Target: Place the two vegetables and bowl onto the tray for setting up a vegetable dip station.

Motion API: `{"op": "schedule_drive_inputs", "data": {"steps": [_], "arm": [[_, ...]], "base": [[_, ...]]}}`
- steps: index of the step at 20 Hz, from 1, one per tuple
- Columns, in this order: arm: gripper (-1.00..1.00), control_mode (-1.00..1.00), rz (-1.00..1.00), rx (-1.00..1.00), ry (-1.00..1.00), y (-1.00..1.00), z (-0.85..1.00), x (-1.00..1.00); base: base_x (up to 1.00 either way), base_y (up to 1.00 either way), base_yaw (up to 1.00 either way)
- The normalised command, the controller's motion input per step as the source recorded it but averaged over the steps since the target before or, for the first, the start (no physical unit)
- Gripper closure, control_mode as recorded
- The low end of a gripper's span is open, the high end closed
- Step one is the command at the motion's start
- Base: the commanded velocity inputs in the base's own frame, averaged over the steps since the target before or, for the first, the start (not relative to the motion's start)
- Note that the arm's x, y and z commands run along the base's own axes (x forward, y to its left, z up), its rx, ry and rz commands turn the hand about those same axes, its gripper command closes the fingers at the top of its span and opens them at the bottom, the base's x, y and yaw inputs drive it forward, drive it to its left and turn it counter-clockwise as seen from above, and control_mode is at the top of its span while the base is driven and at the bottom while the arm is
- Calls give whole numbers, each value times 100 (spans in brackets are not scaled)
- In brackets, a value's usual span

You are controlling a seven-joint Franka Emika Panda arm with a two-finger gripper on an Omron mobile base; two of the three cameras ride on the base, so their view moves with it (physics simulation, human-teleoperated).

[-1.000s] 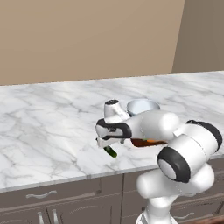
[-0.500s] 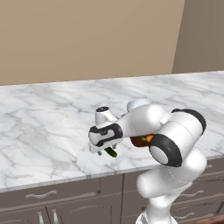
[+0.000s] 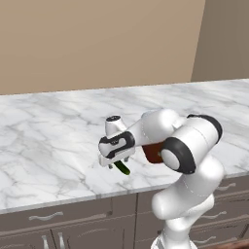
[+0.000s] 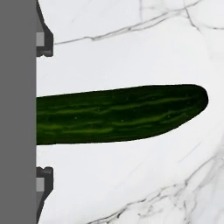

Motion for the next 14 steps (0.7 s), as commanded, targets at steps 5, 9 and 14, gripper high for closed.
{"op": "schedule_drive_inputs", "data": {"steps": [5,9,14], "arm": [[-100,-100,-1,0,0,0,-23,-1],[100,-100,-2,1,-2,1,-35,-6],[100,-100,-2,0,-5,0,-19,-3]], "base": [[0,0,0],[0,0,0],[0,0,0]]}}
